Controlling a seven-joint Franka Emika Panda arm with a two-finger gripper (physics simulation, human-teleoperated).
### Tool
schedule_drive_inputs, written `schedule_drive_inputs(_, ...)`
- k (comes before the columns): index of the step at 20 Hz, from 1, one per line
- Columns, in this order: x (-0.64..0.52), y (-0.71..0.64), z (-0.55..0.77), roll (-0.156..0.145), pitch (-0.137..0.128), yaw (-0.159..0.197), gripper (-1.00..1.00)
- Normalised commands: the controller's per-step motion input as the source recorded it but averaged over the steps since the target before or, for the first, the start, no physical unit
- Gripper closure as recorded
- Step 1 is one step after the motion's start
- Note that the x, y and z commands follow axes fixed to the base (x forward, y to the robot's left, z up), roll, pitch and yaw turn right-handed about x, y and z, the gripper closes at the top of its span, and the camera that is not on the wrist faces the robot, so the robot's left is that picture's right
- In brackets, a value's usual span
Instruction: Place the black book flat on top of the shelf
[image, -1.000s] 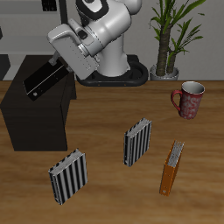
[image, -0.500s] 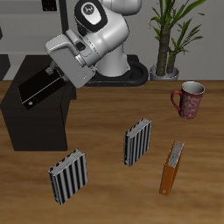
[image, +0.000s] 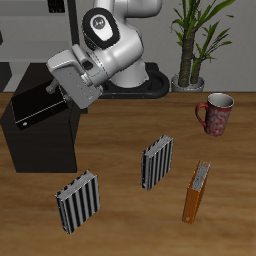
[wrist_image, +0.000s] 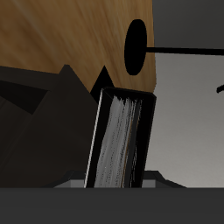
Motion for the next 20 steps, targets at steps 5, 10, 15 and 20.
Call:
schedule_drive_inputs(5, 0.11, -0.23, -0.33, 0.019, 0.14, -0.054, 1.0)
schedule_drive_inputs(10, 0.07, 0.27, -0.26, 0.279, 0.21, -0.129, -1.0)
schedule_drive_inputs(15, 0.01, 0.2, -0.01, 0.082, 0.038, -0.02, -1.0)
schedule_drive_inputs(20, -0.03, 0.2, 0.09, 0.091, 0.011, -0.057, -1.0)
